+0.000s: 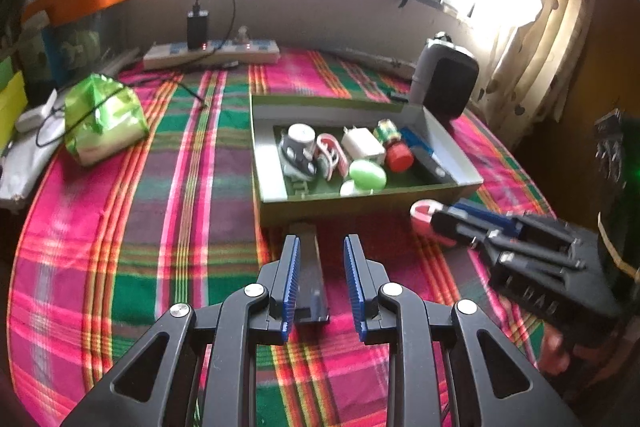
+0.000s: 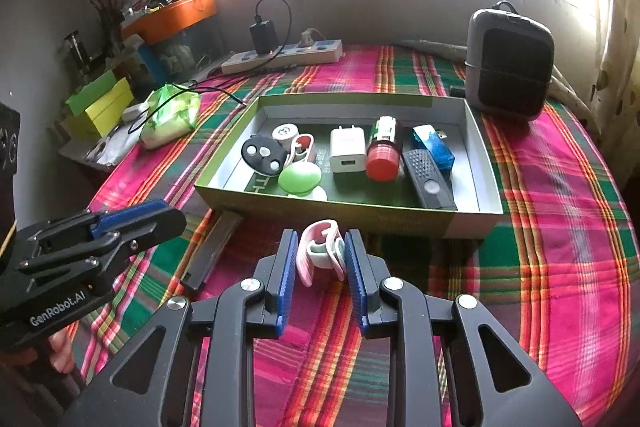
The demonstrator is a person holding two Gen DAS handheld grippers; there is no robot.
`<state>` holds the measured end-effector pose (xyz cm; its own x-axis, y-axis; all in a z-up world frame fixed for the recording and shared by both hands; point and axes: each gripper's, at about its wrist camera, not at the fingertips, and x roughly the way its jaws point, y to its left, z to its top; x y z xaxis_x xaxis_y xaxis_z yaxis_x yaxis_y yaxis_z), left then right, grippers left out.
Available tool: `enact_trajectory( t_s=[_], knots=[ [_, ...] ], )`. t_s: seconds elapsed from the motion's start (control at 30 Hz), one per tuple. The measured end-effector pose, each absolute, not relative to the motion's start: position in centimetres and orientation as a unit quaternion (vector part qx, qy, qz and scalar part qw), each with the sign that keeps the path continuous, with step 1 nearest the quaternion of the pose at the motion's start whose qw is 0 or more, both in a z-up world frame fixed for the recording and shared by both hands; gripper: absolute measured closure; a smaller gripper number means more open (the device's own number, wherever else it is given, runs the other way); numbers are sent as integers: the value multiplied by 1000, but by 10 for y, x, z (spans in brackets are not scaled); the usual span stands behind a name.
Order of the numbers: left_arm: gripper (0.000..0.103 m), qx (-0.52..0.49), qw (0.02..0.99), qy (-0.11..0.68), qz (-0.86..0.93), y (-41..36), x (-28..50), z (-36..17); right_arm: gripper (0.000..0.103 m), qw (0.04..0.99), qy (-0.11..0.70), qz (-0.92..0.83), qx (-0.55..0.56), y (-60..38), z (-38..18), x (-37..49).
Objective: Organize rigid objects
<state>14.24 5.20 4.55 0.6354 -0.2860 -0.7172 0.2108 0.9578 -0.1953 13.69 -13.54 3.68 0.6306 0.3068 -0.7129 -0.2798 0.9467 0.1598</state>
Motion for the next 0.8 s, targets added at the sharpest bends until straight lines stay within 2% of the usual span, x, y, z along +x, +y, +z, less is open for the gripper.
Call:
enact_trajectory(
  t_s=[0.17, 0.27, 0.8],
  knots=[
    [80, -17, 900, 420, -113, 47, 143, 32, 77, 904, 395, 164, 23, -139, 38, 137],
    [72, -8, 897, 429, -106, 43, 146, 26, 77, 904, 395, 166, 22, -140, 38, 137],
    [71, 49, 893, 441, -75, 24, 162, 10, 77, 901, 400, 167, 32, -143, 32, 140]
  ],
)
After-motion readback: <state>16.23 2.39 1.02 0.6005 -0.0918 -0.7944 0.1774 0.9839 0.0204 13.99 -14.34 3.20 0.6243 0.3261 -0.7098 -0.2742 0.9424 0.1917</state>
